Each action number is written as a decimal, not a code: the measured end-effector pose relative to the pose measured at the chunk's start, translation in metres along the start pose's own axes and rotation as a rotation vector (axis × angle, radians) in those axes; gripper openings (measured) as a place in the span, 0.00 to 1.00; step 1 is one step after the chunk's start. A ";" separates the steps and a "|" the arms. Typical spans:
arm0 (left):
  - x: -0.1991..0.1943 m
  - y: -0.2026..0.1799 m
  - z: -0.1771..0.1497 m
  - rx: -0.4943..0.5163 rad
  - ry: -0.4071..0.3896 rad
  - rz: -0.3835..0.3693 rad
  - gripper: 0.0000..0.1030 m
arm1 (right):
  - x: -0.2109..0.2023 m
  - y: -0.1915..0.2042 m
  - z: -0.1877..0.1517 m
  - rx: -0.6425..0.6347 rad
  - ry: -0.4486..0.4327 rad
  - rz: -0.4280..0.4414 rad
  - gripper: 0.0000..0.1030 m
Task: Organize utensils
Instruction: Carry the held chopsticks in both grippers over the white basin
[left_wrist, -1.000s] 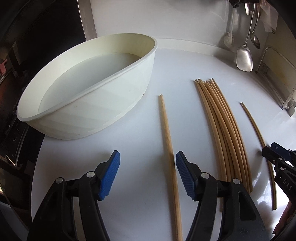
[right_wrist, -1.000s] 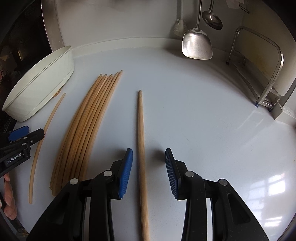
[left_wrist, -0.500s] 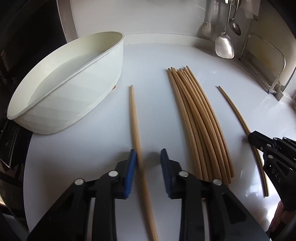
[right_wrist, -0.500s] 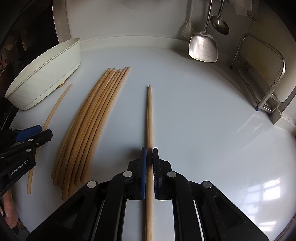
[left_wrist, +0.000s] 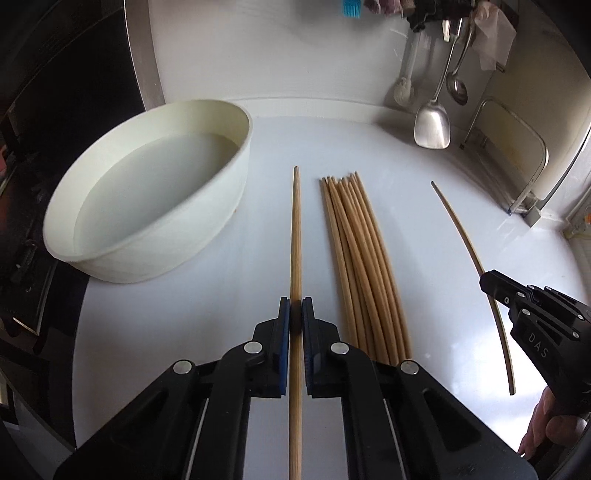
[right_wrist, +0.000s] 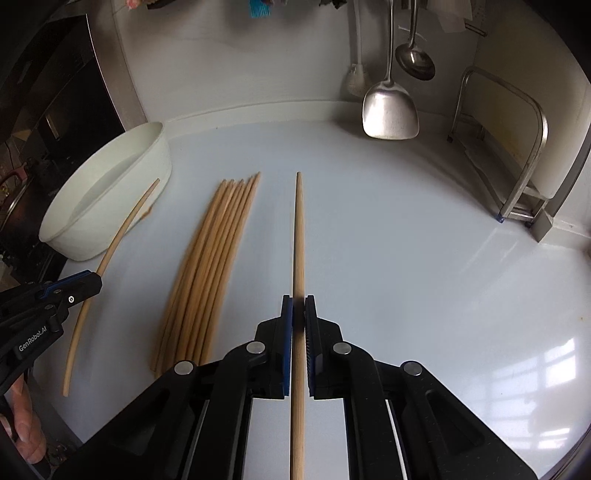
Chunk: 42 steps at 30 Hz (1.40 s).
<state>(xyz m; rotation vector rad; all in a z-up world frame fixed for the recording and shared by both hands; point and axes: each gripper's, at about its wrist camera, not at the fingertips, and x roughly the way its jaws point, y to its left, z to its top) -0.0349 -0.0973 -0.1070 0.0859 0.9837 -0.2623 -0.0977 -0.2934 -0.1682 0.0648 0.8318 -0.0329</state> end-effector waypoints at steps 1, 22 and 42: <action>-0.010 0.003 0.006 -0.014 -0.008 -0.008 0.07 | -0.008 0.001 0.006 -0.002 -0.011 0.008 0.06; -0.059 0.211 0.123 -0.098 -0.125 0.027 0.07 | -0.010 0.202 0.164 -0.027 -0.117 0.223 0.06; 0.067 0.250 0.136 -0.078 0.129 -0.071 0.07 | 0.137 0.257 0.183 0.038 0.172 0.177 0.06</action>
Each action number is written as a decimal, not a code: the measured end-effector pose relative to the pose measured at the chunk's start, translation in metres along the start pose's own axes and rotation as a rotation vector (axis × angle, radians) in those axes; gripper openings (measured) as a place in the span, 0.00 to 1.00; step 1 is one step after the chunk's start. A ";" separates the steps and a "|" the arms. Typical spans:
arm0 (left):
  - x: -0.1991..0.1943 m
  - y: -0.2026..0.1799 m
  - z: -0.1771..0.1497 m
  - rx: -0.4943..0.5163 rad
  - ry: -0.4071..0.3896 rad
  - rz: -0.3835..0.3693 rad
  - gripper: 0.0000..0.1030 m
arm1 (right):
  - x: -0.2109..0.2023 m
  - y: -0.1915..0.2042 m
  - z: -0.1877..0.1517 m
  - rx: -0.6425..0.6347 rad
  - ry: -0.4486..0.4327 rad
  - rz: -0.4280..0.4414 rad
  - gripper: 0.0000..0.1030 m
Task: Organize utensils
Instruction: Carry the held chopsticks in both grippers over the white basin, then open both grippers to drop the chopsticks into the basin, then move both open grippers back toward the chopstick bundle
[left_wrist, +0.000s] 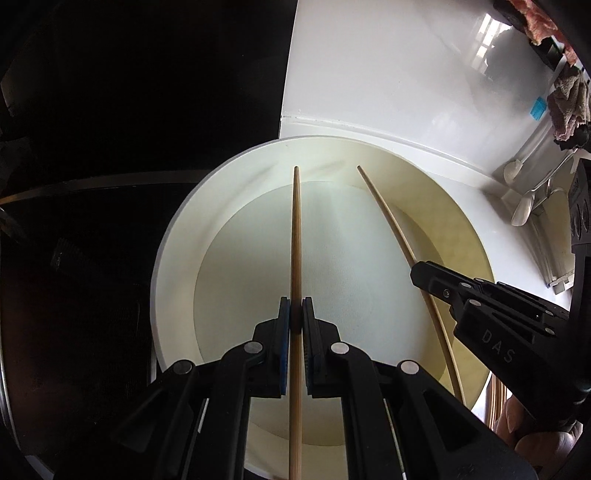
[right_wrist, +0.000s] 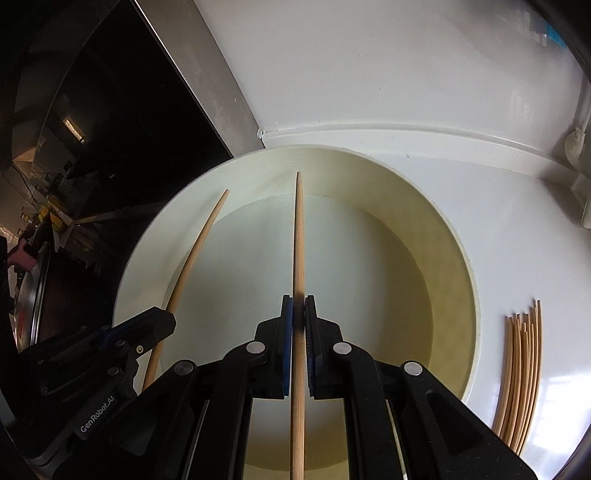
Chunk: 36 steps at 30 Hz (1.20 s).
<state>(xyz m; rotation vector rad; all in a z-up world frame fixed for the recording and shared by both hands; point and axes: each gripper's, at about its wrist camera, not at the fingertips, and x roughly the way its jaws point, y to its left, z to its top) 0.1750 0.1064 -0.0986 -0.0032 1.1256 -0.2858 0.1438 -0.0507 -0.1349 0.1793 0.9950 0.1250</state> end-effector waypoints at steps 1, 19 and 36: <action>0.004 0.000 0.002 -0.003 0.005 -0.003 0.07 | 0.003 0.000 0.000 -0.003 0.008 -0.006 0.06; 0.002 0.007 0.001 -0.020 -0.010 0.107 0.67 | 0.002 -0.015 -0.005 0.019 0.018 -0.048 0.21; -0.066 -0.024 -0.036 0.067 -0.148 0.117 0.93 | -0.096 -0.041 -0.084 0.123 -0.120 -0.075 0.53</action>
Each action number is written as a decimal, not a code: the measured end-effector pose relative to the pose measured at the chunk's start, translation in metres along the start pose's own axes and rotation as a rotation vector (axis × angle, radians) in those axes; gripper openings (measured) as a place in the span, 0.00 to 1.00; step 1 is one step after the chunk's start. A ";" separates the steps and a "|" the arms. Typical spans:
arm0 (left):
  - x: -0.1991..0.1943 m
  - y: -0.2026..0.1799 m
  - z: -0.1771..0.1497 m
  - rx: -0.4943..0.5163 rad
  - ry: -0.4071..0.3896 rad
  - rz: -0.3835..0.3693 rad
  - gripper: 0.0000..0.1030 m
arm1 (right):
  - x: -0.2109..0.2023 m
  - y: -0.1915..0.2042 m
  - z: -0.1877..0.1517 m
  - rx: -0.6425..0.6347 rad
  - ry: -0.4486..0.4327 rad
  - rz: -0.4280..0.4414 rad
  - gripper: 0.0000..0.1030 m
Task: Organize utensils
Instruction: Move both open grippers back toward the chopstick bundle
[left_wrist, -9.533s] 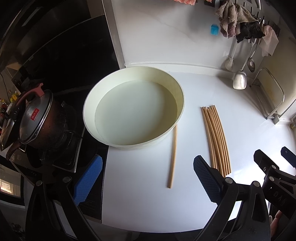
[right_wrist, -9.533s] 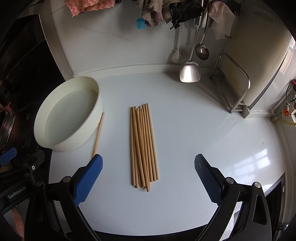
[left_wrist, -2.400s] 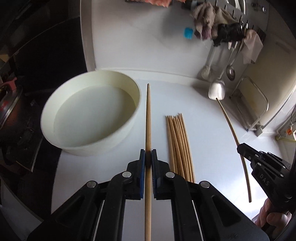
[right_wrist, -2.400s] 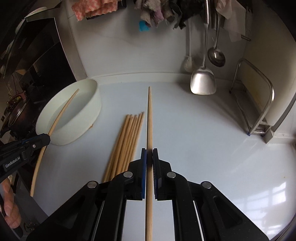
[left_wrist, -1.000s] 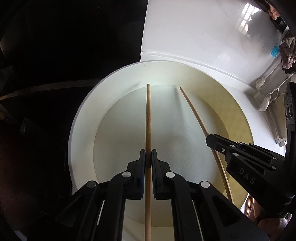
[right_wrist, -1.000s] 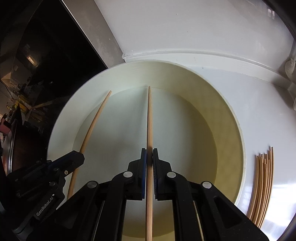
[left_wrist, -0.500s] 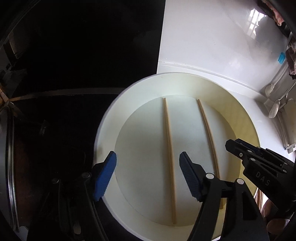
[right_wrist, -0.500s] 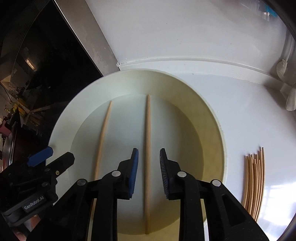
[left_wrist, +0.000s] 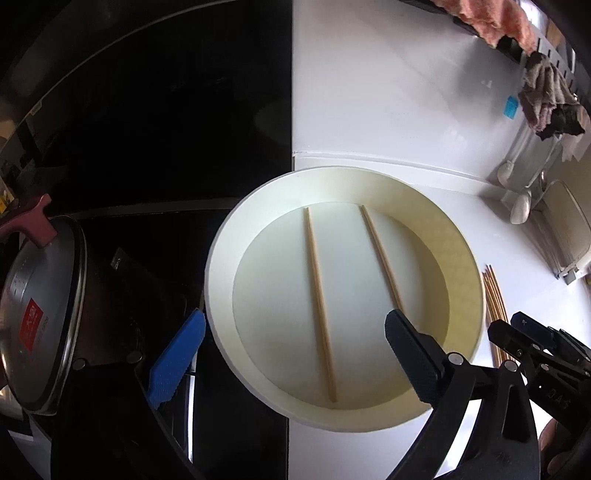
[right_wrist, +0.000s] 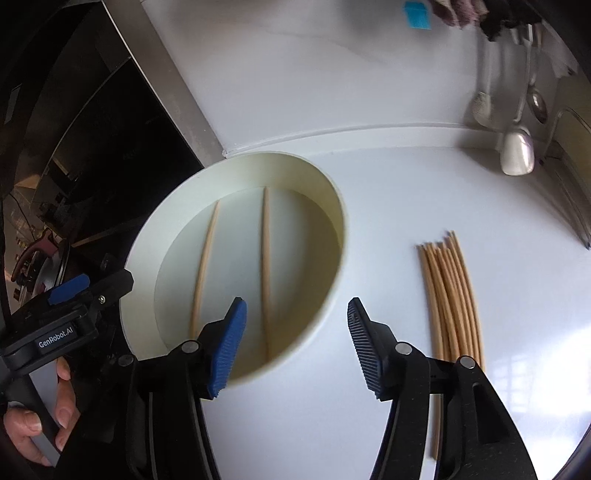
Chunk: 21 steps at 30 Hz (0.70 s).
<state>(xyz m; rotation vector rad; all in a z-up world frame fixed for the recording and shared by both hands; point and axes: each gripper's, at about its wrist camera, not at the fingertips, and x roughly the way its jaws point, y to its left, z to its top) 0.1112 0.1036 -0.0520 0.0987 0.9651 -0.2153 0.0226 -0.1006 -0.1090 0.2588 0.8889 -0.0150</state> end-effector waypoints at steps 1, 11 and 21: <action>-0.004 -0.006 -0.003 0.017 -0.010 0.001 0.93 | -0.006 -0.007 -0.006 0.011 0.000 -0.020 0.53; -0.027 -0.083 -0.018 0.085 -0.049 -0.104 0.93 | -0.049 -0.098 -0.033 0.112 -0.010 -0.177 0.56; -0.029 -0.168 -0.055 -0.007 0.007 -0.022 0.93 | -0.049 -0.177 -0.044 0.023 0.027 -0.125 0.57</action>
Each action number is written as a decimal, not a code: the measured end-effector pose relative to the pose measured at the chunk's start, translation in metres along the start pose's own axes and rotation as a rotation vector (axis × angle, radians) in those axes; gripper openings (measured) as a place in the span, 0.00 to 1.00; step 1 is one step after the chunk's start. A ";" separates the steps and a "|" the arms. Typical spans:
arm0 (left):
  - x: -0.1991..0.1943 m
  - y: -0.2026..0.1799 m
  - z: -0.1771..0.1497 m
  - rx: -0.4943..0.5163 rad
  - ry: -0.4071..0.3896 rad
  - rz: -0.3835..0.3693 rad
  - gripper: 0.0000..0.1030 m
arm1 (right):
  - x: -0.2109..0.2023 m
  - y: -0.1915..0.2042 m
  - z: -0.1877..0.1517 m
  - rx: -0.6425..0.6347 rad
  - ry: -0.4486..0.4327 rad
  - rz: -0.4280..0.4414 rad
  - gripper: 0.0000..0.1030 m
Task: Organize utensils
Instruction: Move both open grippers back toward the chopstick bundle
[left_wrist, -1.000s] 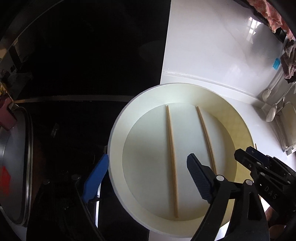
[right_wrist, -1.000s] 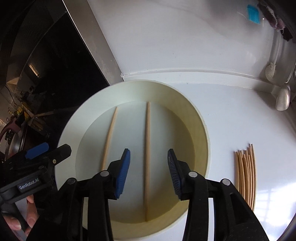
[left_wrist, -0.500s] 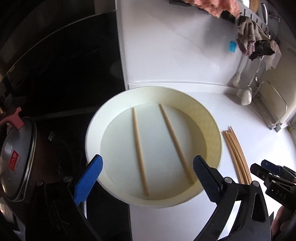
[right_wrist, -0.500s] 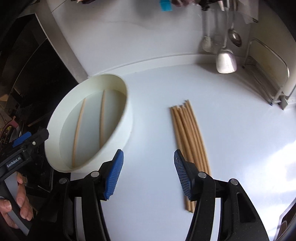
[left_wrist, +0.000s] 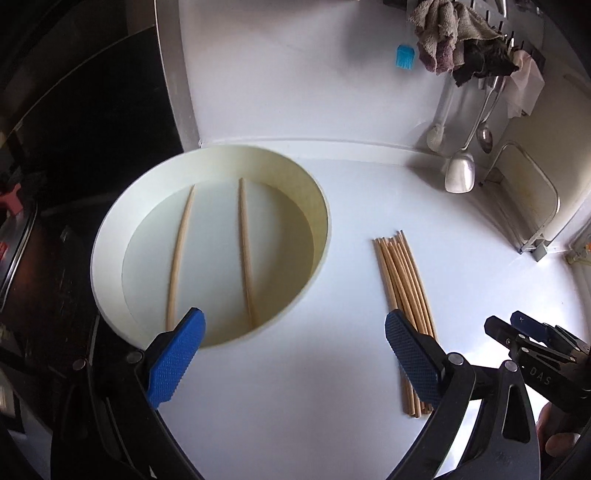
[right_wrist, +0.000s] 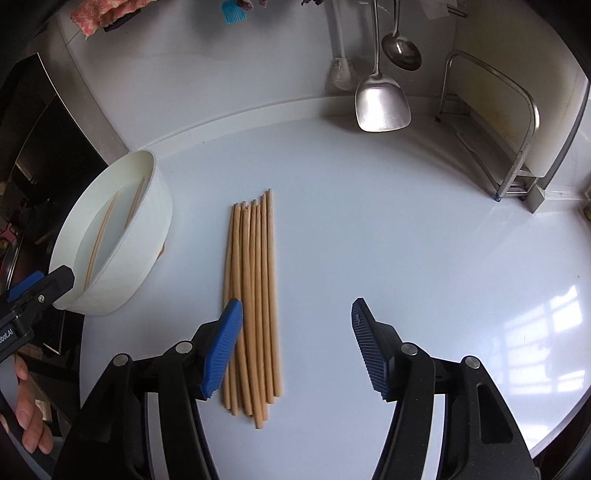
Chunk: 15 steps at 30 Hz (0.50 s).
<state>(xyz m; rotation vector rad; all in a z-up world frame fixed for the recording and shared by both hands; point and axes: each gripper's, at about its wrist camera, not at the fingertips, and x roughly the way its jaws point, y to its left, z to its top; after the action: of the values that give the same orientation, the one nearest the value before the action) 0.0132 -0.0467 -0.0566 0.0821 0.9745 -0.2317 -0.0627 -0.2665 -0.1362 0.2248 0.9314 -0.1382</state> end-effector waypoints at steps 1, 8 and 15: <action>0.001 -0.006 -0.006 -0.022 0.011 0.004 0.93 | 0.003 -0.005 0.000 -0.015 0.000 0.014 0.57; 0.006 -0.028 -0.037 -0.095 0.060 0.090 0.93 | 0.033 -0.012 0.002 -0.101 0.025 0.118 0.57; 0.027 -0.034 -0.053 -0.080 0.029 0.104 0.93 | 0.059 -0.014 0.006 -0.089 -0.006 0.102 0.57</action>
<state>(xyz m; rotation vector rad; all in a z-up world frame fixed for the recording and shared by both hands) -0.0228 -0.0747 -0.1077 0.0627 1.0043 -0.0965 -0.0266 -0.2830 -0.1821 0.1893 0.9160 -0.0033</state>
